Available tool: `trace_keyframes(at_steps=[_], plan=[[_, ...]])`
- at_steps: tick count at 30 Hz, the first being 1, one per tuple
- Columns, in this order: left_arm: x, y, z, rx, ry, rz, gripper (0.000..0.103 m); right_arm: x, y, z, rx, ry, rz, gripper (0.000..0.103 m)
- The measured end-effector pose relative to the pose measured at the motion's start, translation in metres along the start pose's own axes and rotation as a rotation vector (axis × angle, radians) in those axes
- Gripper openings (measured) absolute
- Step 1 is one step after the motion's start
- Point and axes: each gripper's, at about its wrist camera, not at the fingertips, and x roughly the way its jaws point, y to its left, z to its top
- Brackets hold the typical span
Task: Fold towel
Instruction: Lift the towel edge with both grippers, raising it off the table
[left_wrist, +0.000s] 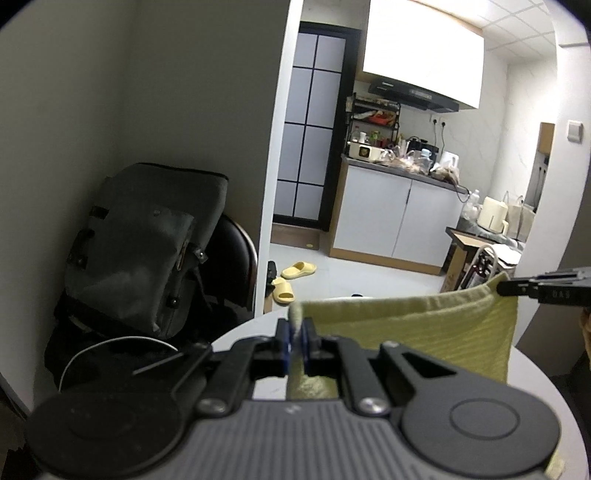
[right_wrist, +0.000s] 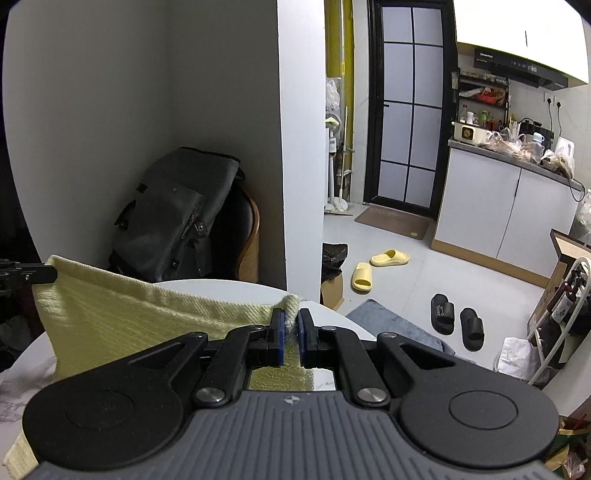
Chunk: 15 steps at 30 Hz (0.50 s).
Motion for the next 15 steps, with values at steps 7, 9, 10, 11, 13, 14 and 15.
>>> trace_keyframes(at_steps=[7,9,10,11,13,14,15], plan=[[-0.02,-0.008,-0.009,0.015,0.002,-0.003,0.007,-0.03,0.005,-0.017,0.002,-0.012,0.008,0.008],[-0.027,-0.013,-0.014,0.032,0.005,-0.009,0.007,-0.039,0.006,-0.024,0.011,-0.012,0.006,0.008],[-0.03,-0.014,-0.017,0.035,0.007,-0.011,0.007,-0.042,0.006,-0.027,0.016,-0.011,0.005,0.008],[-0.033,-0.015,-0.019,0.036,0.01,-0.015,0.007,-0.045,0.006,-0.03,0.021,-0.01,0.004,0.008],[-0.038,-0.015,-0.025,0.038,0.015,-0.02,0.007,-0.052,0.007,-0.036,0.026,-0.009,0.003,0.008],[-0.041,-0.016,-0.027,0.04,0.019,-0.021,0.007,-0.057,0.008,-0.039,0.028,-0.008,0.004,0.008],[-0.044,-0.017,-0.032,0.046,0.026,-0.021,0.007,-0.06,0.009,-0.042,0.03,-0.008,0.004,0.008]])
